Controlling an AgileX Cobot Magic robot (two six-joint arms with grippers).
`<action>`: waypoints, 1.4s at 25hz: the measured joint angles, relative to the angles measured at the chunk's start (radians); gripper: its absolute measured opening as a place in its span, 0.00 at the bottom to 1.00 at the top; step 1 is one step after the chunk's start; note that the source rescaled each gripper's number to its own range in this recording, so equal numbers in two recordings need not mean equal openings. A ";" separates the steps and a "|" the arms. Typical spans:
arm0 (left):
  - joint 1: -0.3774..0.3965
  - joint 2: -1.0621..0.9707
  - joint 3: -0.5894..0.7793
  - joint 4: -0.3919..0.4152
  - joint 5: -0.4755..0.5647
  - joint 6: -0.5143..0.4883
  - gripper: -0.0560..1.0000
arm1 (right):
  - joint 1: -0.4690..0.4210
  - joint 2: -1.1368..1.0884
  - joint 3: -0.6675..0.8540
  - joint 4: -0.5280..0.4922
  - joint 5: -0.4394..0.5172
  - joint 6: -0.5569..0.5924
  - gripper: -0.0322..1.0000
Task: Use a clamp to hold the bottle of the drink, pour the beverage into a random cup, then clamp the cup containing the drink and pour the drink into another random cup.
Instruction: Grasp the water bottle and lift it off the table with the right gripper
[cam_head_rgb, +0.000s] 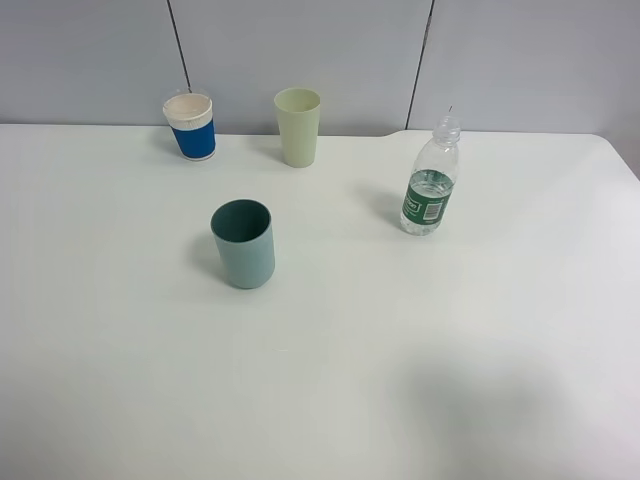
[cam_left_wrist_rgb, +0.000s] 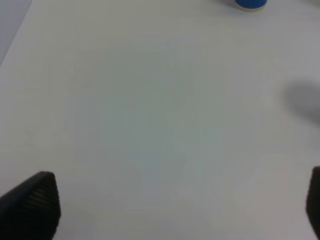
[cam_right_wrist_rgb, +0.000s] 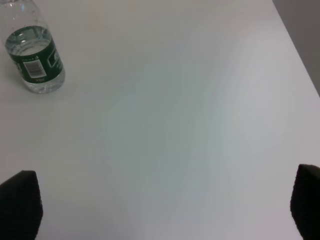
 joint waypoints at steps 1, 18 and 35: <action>0.000 0.000 0.000 0.000 0.000 0.000 1.00 | 0.000 0.000 0.000 0.000 0.000 0.000 1.00; 0.000 0.000 0.000 0.000 0.000 0.000 1.00 | 0.000 0.000 0.000 0.000 0.000 0.000 1.00; 0.000 0.000 0.000 0.000 0.000 0.000 1.00 | 0.000 0.008 -0.034 -0.058 -0.113 0.032 1.00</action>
